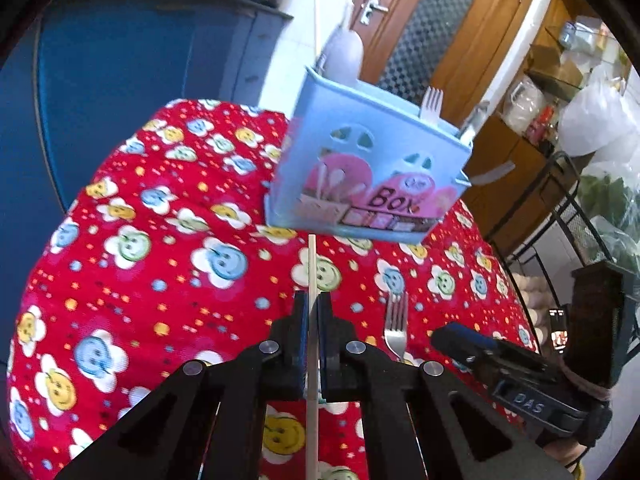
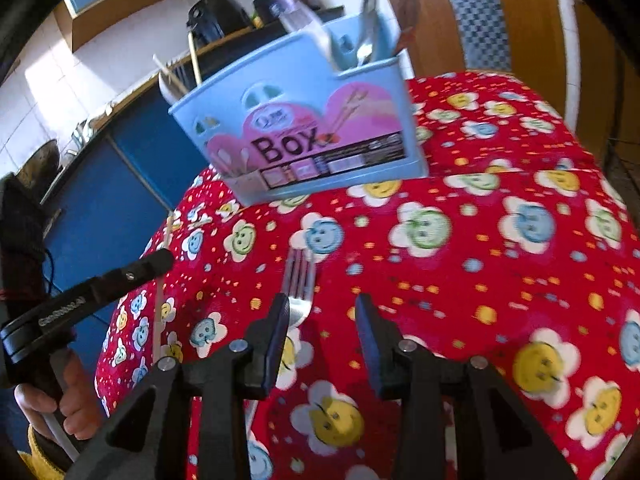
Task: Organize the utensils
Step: 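Grasp the metal fork with the right tool while the left tool grasps the wooden chopstick, then lift the fork and chopstick and carry them over the blue caddy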
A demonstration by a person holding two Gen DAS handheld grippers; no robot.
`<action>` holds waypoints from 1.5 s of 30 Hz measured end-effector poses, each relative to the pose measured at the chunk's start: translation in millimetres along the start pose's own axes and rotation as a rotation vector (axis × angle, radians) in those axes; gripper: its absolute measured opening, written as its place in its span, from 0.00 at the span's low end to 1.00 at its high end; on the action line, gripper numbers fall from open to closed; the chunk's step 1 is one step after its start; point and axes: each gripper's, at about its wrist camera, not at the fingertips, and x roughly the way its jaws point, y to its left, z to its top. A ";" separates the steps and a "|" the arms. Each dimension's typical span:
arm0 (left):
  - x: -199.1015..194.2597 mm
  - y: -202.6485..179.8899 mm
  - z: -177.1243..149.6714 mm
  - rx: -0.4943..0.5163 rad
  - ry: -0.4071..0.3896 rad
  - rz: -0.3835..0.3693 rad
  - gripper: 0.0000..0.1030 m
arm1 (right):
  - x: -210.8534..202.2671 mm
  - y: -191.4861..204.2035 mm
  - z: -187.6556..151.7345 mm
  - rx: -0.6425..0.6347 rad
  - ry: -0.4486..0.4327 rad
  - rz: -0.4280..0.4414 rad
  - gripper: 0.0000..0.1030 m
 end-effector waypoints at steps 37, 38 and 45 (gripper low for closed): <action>-25.8 4.8 3.6 0.014 -0.105 -0.055 0.04 | -2.9 2.5 18.4 -0.005 -0.082 0.131 0.03; -27.1 4.0 3.6 0.014 -0.111 -0.057 0.04 | -9.5 5.5 17.9 -0.016 -0.102 0.120 0.03; -38.1 -0.8 4.1 0.029 -0.149 -0.056 0.04 | -43.7 22.4 14.8 -0.065 -0.209 0.060 0.03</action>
